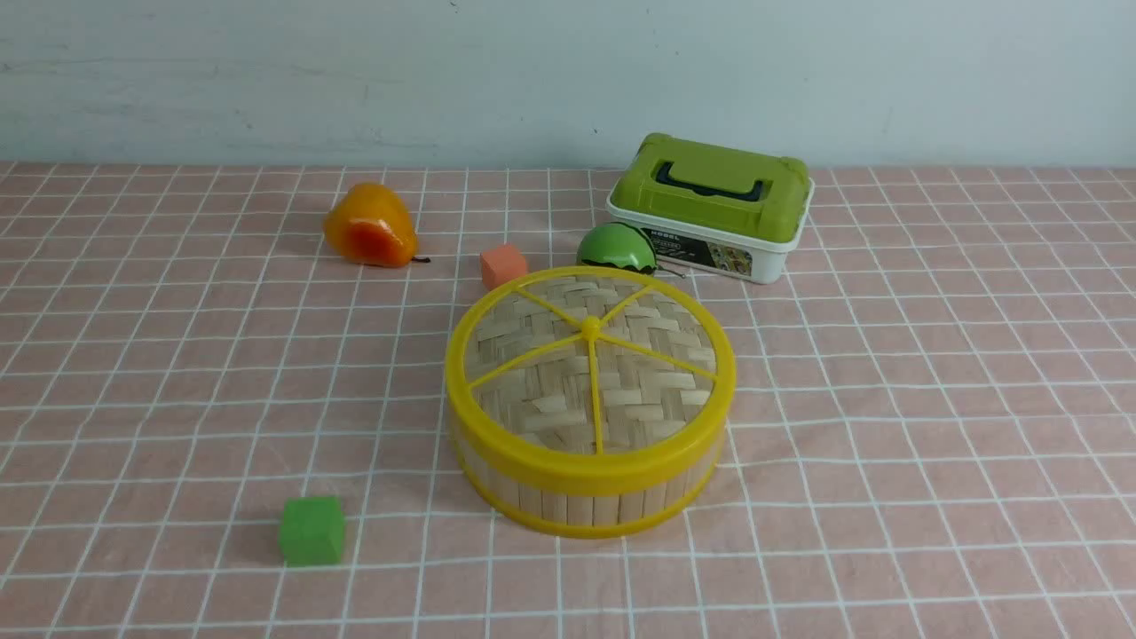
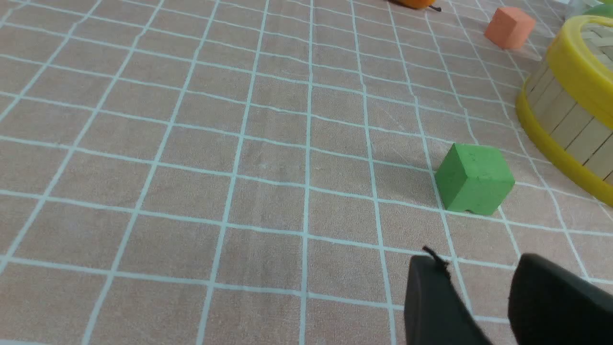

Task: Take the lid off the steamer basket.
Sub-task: Use the right arm to lift the lid of the steamer

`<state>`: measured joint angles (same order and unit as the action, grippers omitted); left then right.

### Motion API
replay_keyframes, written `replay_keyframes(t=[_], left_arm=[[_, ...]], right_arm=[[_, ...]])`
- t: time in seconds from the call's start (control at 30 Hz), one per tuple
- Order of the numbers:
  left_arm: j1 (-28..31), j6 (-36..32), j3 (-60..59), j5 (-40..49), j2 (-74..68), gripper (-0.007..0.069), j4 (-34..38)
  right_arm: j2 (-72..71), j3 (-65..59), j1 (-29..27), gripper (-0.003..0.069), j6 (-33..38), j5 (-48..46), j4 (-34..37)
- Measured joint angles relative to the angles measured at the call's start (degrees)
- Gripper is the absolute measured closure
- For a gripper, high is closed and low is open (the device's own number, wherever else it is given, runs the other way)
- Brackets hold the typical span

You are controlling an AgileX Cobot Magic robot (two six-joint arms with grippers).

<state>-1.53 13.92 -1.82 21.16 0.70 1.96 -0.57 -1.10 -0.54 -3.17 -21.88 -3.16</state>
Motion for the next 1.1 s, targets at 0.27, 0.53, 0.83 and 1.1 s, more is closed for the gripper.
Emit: replay_keyframes(t=[0.27,0.53,0.83,1.1], left_arm=[[0.0,0.0,0.0,0.0,0.0,0.0385,0.0],[0.0,0.0,0.0,0.0,0.0,0.0385,0.0],[0.0,0.0,0.0,0.0,0.0,0.0385,0.0],[0.0,0.0,0.0,0.0,0.0,0.0385,0.0]], right_arm=[[0.0,0.0,0.0,0.0522,0.0,0.0,0.0],[0.0,0.0,0.0,0.0511,0.0,0.0,0.0],[0.0,0.0,0.0,0.0510,0.0,0.0,0.0],[0.0,0.0,0.0,0.0510,0.0,0.0,0.0]])
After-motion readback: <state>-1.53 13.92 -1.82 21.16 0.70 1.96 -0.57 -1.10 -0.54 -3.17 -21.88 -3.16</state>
